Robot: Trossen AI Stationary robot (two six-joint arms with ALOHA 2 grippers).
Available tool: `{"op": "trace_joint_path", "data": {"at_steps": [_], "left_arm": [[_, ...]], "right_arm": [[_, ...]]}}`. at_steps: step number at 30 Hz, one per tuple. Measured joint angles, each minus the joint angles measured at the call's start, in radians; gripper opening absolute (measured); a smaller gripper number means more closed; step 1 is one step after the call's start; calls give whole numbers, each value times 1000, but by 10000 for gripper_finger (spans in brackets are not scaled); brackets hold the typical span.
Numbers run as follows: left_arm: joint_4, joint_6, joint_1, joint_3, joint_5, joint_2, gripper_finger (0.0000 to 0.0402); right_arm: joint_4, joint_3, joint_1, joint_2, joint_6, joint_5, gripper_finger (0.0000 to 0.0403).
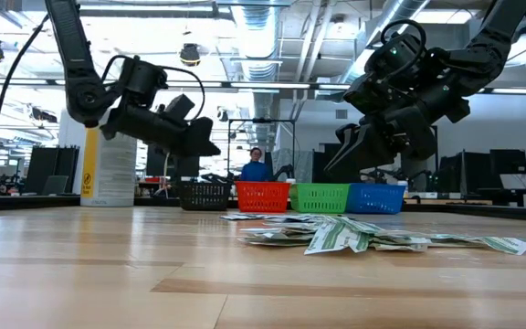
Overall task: Pick & Place First Aid Supplies
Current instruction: Put the black towelette pack into the black bin
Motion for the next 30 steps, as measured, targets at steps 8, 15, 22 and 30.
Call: {"op": "trace_joint_path", "data": {"at_steps": [8, 15, 22, 30], "left_arm": [[3, -11, -149, -55, 287, 0, 148], [2, -10, -315, -81, 404, 0, 149], [26, 47, -423, -81, 400, 0, 150], [70, 56, -462, -43, 397, 0, 148]], "right_arm": [[0, 0, -2, 0, -4, 0, 65], [20, 0, -7, 0, -1, 0, 65], [86, 0, -8, 0, 45, 2, 65], [102, 0, 1, 0, 150, 3, 65]]}}
